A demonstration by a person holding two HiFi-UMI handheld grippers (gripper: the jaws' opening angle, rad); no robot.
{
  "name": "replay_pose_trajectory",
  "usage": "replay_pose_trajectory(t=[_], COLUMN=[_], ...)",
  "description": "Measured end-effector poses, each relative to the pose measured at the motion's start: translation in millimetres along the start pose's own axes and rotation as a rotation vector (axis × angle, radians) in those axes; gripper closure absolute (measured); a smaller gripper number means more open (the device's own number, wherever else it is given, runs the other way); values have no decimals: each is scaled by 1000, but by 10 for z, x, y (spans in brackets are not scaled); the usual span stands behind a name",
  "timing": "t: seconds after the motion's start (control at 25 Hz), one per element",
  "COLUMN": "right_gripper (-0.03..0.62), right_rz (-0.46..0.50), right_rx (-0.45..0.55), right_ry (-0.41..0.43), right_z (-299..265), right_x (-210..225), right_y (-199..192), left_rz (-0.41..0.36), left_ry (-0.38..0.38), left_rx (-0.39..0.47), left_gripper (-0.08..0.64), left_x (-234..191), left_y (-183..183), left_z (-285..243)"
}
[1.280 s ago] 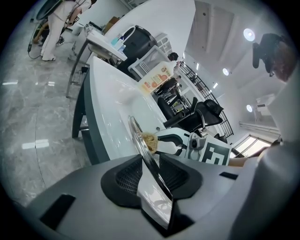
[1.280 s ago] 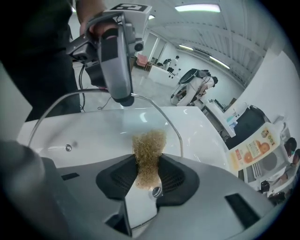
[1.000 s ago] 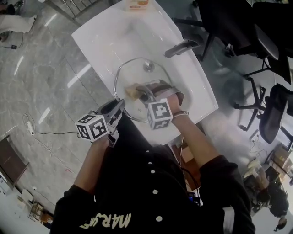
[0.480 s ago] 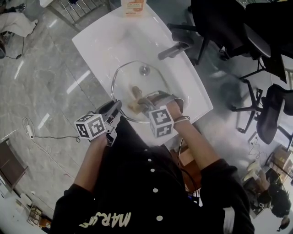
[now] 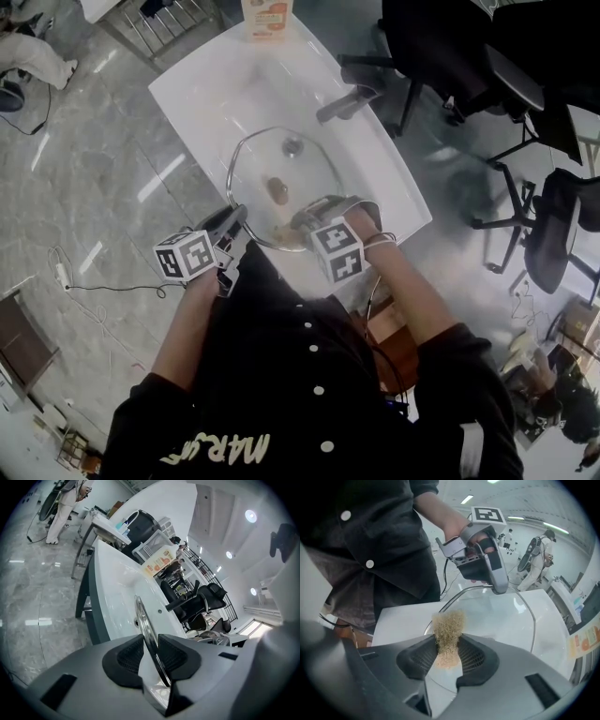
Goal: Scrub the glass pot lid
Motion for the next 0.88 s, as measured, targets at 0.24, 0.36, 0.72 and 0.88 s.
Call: replay_pose_trajectory(t=[0.24,0.36,0.72,0.88], right_gripper=[449,449,448,446], right_rz=[20,19,-93,-176], right_rx=[-14,-9,49,48], right_ry=[78,39,-504,-606], right_z=[51,116,245,158], right_x=[-67,18,972,1243], right_y=[-16,-26,84,13], left_rz=[44,55,194,237], left_ry=[4,-2,-119,-160], left_rx=[22,27,60,68], left_gripper=[454,456,468,469], left_x=[-31,-43,-45,-111], left_y=[5,8,14,17], left_z=[32,41,47,43])
Point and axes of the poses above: the fingertips, and each gripper's own axes: z backward along the fingers, x to its right, y out of its top, the point moved 5 cm from there along z, backward along the fingers, and after that the axes turned 12 degrees about x, right-handed, at the moved point
